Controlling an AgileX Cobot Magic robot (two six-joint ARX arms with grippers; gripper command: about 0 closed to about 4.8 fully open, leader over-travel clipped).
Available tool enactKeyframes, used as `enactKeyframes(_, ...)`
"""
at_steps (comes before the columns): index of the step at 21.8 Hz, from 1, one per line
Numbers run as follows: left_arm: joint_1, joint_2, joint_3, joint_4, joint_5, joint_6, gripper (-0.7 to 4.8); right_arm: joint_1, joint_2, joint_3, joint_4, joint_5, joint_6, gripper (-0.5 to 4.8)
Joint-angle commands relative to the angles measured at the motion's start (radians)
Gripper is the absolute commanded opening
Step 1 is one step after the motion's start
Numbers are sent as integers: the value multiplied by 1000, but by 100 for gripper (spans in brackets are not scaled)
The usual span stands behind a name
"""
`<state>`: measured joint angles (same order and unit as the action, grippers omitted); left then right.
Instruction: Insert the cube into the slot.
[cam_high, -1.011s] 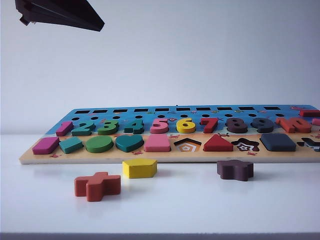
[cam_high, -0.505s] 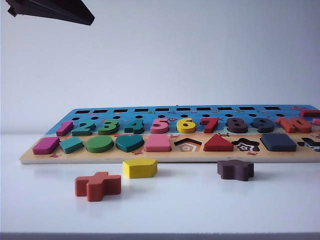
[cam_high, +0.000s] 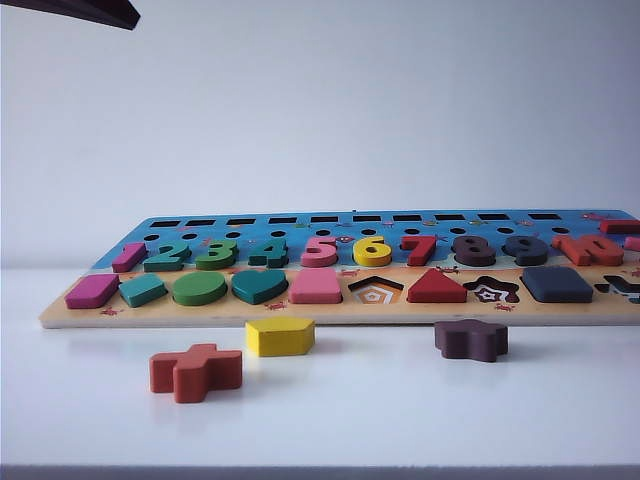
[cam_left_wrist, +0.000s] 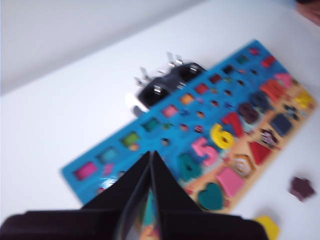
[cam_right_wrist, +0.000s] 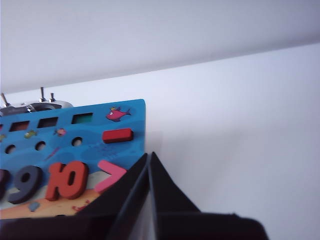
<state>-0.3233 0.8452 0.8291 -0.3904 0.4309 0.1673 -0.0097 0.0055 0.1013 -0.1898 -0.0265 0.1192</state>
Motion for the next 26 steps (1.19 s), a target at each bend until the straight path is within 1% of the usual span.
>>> enactKeyframes(1,32,-36,3,42,-43,-3,10,-13,-3,-22,39,3,-27,-8)
enactKeyframes(8,98,-125,-36,103,-152,-23,10,-17,-3,-71,69,1,-42,-9)
enactKeyframes(11,139,-200,-98,142,-214,-29,10,-17,-3,-94,90,1,-43,-8)
enactKeyframes(20,219,-337,-257,235,-327,-30,10,-17,-3,-94,85,4,-41,-5)
enactKeyframes(26,277,-456,-385,276,-366,-29,10,-17,-3,-94,69,1,-42,-4)
